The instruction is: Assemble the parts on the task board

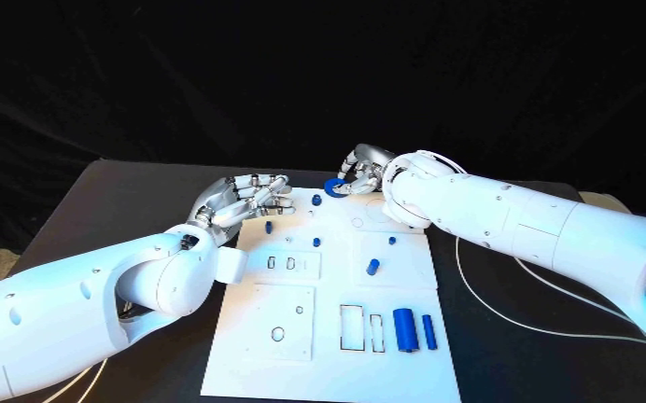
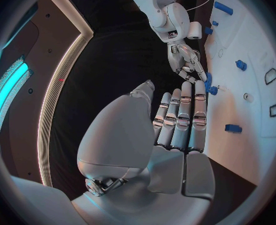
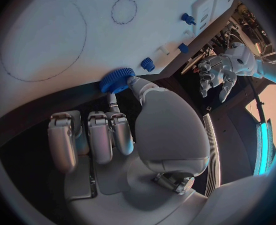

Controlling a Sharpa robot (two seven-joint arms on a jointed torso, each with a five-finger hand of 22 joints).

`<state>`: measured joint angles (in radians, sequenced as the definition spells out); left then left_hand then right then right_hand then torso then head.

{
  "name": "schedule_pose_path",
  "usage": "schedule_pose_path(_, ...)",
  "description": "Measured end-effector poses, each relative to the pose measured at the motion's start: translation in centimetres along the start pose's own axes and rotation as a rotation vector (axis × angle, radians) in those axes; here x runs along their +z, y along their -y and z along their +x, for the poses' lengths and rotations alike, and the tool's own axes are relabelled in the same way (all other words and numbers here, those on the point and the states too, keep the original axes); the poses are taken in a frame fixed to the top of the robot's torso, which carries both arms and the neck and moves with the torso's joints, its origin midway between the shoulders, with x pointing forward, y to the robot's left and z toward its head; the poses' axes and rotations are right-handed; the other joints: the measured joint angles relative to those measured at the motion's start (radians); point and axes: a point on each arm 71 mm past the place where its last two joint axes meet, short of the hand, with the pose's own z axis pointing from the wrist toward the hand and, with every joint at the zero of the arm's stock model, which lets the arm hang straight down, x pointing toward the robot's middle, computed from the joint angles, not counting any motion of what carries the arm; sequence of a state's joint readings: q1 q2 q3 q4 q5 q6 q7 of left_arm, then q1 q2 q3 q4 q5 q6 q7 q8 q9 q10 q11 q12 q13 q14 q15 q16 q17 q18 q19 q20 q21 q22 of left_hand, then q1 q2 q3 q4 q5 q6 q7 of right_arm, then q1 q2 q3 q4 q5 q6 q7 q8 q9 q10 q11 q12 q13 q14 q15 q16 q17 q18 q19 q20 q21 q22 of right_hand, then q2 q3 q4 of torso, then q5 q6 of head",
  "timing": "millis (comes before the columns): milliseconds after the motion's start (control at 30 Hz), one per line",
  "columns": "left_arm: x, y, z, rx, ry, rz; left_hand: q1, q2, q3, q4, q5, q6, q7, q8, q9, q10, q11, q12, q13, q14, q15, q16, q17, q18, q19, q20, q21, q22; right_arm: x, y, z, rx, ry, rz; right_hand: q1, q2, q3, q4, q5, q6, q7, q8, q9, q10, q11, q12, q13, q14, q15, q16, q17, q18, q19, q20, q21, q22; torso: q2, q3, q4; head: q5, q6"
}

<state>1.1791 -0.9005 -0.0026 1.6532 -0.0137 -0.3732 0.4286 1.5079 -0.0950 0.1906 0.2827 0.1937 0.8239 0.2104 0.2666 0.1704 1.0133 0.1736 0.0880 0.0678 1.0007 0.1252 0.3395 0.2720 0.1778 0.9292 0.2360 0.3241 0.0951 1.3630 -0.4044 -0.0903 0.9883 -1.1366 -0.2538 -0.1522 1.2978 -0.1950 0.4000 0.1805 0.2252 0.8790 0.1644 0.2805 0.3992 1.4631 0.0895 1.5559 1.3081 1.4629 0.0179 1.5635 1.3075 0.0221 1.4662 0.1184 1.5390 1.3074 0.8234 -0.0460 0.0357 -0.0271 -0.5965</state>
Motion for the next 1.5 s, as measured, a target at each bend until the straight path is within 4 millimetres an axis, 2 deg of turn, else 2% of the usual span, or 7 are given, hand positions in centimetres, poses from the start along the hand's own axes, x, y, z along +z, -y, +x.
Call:
schedule_pose_path(500, 0.0, 0.0, -0.1, 0.001, 0.002, -0.003, 0.000, 0.000, 0.005, 0.000, 0.000, -0.004, 0.000, 0.000, -0.001, 0.000, 0.000, -0.004, 0.000, 0.000, 0.000, -0.004, 0.002, 0.000, 0.000, 0.000, 0.000, -0.001, -0.8, 0.0, 0.0, -0.071, 0.001, -0.035, -0.016, -0.016, -0.007, 0.001, -0.006, 0.004, -0.003, 0.000, 0.003, 0.004, -0.004, 0.000, 0.000, 0.004, -0.004, 0.000, 0.000, 0.000, 0.000, 0.000, 0.000, 0.001, 0.000, -0.0004, 0.0006, 0.002, -0.004)
schedule_pose_path(900, -0.1, 0.0, -0.2, 0.002, 0.004, -0.006, 0.000, 0.000, 0.006, 0.000, 0.000, -0.006, -0.002, 0.000, -0.001, 0.000, 0.000, -0.004, 0.000, 0.000, 0.000, -0.004, 0.002, 0.000, 0.000, 0.000, 0.000, -0.001, -1.7, -0.2, 0.2, -0.110, -0.003, -0.068, -0.016, -0.016, -0.007, 0.001, -0.010, 0.004, -0.004, -0.004, 0.002, 0.004, -0.004, 0.000, 0.000, 0.004, -0.004, 0.000, 0.000, 0.000, 0.000, 0.000, 0.000, 0.001, 0.000, 0.0001, -0.0003, 0.000, -0.003)
schedule_pose_path(1033, -0.1, 0.0, -0.2, 0.002, 0.005, -0.006, 0.000, 0.000, 0.006, 0.000, 0.000, -0.006, -0.002, 0.000, -0.001, 0.000, 0.000, -0.004, 0.000, 0.000, 0.000, -0.004, 0.002, 0.000, 0.000, 0.000, 0.000, -0.001, -2.0, -0.3, 0.3, -0.128, -0.004, -0.081, -0.024, -0.024, -0.014, 0.000, -0.014, 0.004, -0.004, -0.004, 0.002, 0.004, -0.004, 0.000, 0.000, 0.004, -0.004, 0.000, 0.001, 0.000, 0.000, 0.000, 0.000, 0.001, 0.000, 0.0002, -0.0004, 0.001, -0.004)
schedule_pose_path(1500, -0.1, 0.0, -0.3, 0.003, 0.007, -0.008, 0.000, 0.000, 0.006, 0.000, 0.000, -0.006, -0.002, 0.000, -0.002, -0.004, 0.004, -0.004, 0.000, 0.000, 0.000, -0.004, 0.004, 0.000, 0.000, 0.000, 0.000, -0.002, -2.4, -0.9, 0.7, -0.218, 0.007, -0.121, -0.028, -0.028, -0.024, 0.001, -0.023, 0.000, 0.000, -0.012, 0.004, 0.004, -0.004, 0.000, 0.000, 0.004, -0.004, 0.000, 0.000, 0.000, 0.000, 0.000, 0.000, 0.000, 0.000, -0.0002, -0.0003, -0.002, -0.008)
